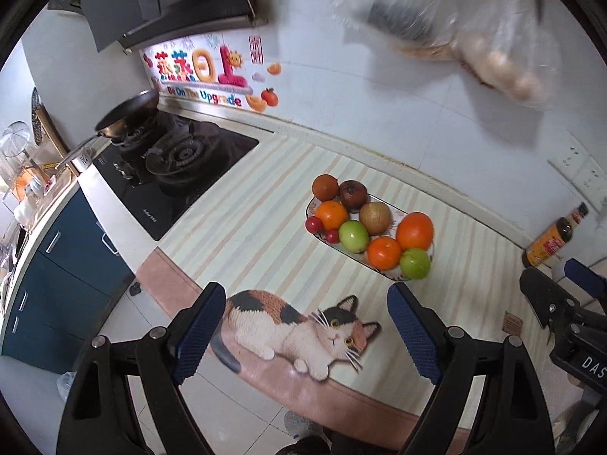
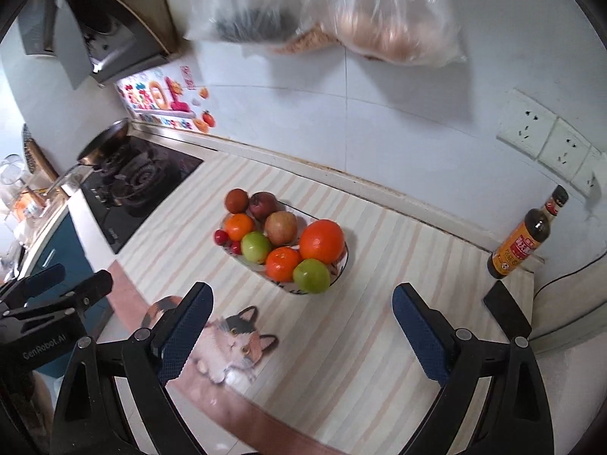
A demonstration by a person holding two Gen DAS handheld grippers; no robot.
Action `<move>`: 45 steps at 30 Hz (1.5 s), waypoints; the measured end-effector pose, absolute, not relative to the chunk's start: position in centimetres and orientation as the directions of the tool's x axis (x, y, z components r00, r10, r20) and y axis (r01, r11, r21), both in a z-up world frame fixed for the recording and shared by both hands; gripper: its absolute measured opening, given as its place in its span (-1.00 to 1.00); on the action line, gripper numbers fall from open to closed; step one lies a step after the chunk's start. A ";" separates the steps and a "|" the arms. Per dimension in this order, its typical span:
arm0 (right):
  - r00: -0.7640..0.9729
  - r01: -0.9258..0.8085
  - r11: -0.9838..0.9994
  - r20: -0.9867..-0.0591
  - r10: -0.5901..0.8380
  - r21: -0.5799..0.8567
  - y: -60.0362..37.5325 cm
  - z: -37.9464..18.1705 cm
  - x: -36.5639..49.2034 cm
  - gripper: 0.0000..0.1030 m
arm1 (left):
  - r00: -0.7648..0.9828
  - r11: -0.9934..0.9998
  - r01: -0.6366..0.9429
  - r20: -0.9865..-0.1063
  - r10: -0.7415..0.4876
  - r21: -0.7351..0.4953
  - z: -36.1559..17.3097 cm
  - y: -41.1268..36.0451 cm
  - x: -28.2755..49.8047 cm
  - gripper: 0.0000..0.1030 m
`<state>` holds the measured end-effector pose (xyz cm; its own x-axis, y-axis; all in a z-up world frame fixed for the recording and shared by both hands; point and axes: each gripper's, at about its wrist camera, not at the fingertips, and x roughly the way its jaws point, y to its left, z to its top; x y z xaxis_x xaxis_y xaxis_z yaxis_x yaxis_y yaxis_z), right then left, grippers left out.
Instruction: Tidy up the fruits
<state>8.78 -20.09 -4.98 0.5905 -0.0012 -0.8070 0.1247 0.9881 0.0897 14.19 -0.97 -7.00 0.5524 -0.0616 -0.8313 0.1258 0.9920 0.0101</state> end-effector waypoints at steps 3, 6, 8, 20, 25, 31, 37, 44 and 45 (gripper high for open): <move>0.617 0.112 0.989 -0.787 0.008 0.098 -19.7 -2.8 6.1 0.90 | 0.574 0.992 0.129 -0.816 -0.068 0.009 -5.6 -0.8 11.8 0.69; 0.637 0.104 0.989 -0.770 0.014 0.105 -19.6 -1.1 4.1 0.90 | 0.592 0.992 0.124 -0.803 -0.071 0.004 -4.4 -0.4 10.0 0.69; 0.648 0.099 0.989 -0.761 0.017 0.107 -19.4 0.0 2.9 0.90 | 0.603 0.992 0.125 -0.793 -0.079 -0.004 -3.7 -0.3 9.1 0.69; 0.683 0.068 0.993 -0.730 0.022 0.094 -18.1 3.2 -1.4 0.90 | 0.655 0.991 0.132 -0.748 -0.104 -0.022 -0.7 0.3 5.6 0.69; 0.686 0.075 0.991 -0.727 0.030 0.112 -18.2 3.4 -2.0 0.93 | 0.659 0.991 0.130 -0.746 -0.099 -0.017 -0.9 0.0 5.4 0.69; 0.705 0.089 0.992 -0.710 0.005 0.095 -18.9 2.3 -0.6 1.00 | 0.667 0.994 0.108 -0.741 -0.080 -0.010 -2.2 -0.3 7.0 0.98; 0.702 0.108 0.991 -0.712 -0.017 0.083 -19.6 0.2 2.1 1.00 | 0.654 0.997 0.073 -0.755 -0.038 0.013 -4.0 -0.5 9.6 0.98; 0.674 0.127 0.990 -0.738 -0.047 0.053 -20.2 -2.6 5.7 1.00 | 0.635 0.997 0.066 -0.773 -0.012 0.039 -5.9 -1.3 11.6 0.98; 0.668 0.130 0.990 -0.742 -0.049 0.052 -20.3 -3.0 6.1 1.00 | 0.627 0.997 0.068 -0.779 -0.013 0.038 -6.3 -1.4 11.9 0.98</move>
<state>6.13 -20.33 -2.98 0.6685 -0.0487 -0.7421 0.1296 0.9902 0.0517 11.92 -1.37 -6.26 0.6267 -0.0131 -0.7791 0.0680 0.9970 0.0378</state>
